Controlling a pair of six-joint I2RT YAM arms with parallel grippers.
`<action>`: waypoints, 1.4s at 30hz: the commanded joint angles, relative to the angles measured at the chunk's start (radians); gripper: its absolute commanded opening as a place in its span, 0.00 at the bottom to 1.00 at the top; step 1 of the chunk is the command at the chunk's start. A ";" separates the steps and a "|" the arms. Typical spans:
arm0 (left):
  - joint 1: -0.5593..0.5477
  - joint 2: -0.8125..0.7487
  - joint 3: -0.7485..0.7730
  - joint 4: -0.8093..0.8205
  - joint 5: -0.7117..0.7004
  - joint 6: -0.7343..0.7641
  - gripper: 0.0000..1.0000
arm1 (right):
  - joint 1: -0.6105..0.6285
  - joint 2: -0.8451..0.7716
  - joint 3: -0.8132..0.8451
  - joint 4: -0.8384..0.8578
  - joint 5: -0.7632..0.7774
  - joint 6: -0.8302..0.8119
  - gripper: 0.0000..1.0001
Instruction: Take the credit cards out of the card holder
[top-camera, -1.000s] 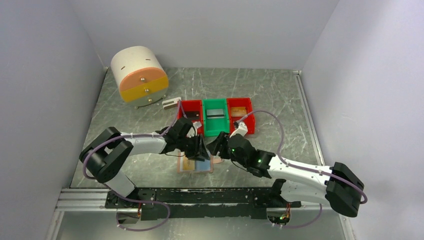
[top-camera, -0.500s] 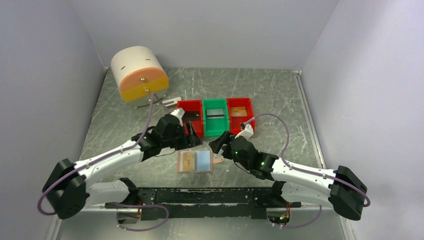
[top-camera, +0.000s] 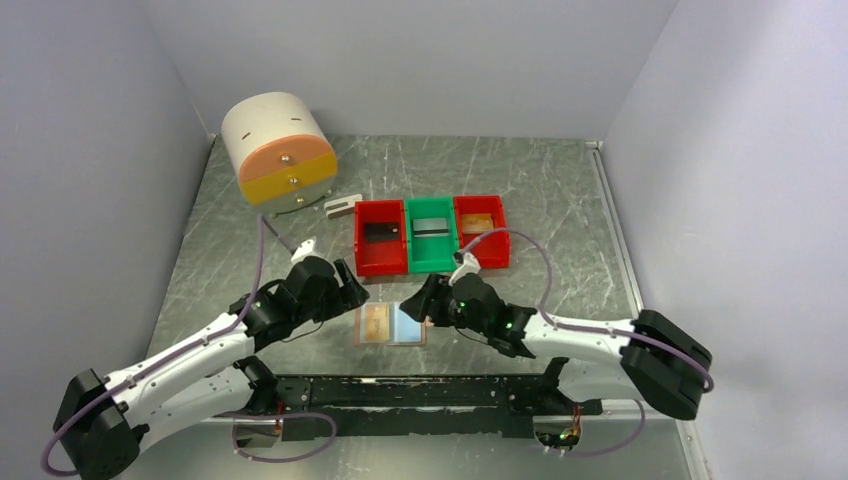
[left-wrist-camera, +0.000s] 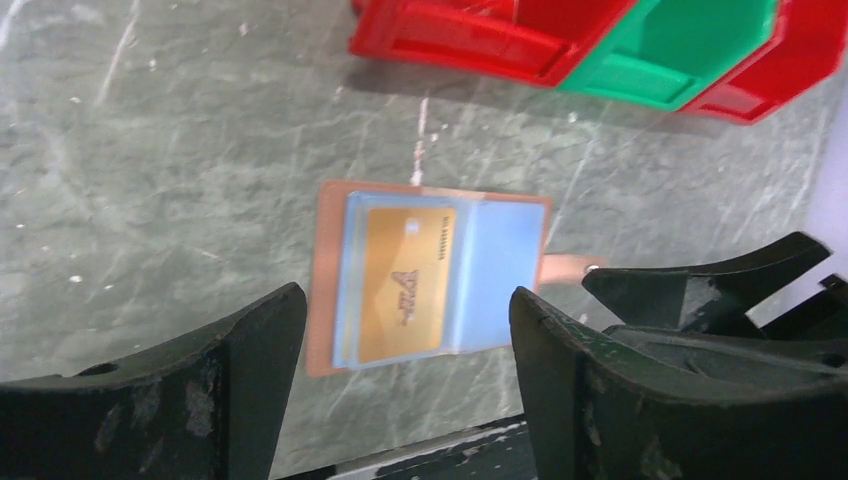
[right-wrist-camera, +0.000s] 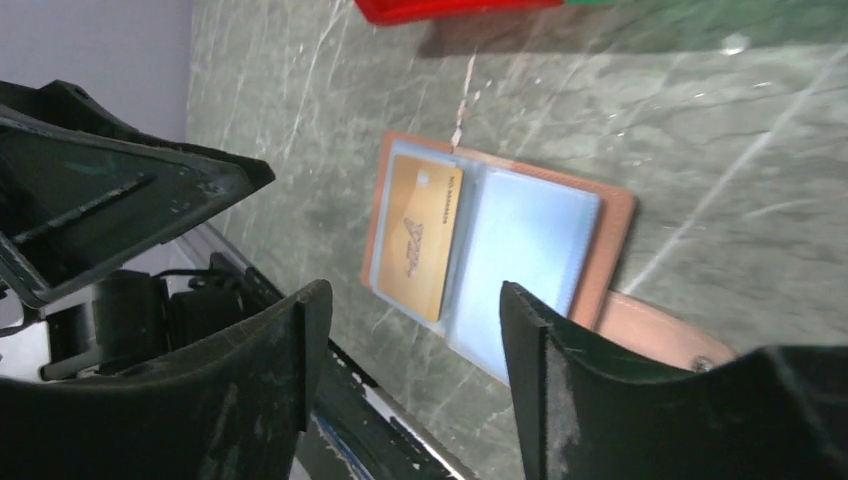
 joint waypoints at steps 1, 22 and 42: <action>0.003 -0.049 -0.048 -0.031 0.006 -0.035 0.76 | 0.006 0.112 0.082 0.016 -0.116 -0.001 0.61; 0.003 -0.209 -0.201 0.058 0.113 -0.050 0.53 | 0.037 0.357 0.153 0.017 -0.259 -0.012 0.49; 0.002 -0.008 -0.248 0.344 0.257 0.017 0.42 | 0.029 0.402 0.146 0.064 -0.145 0.067 0.37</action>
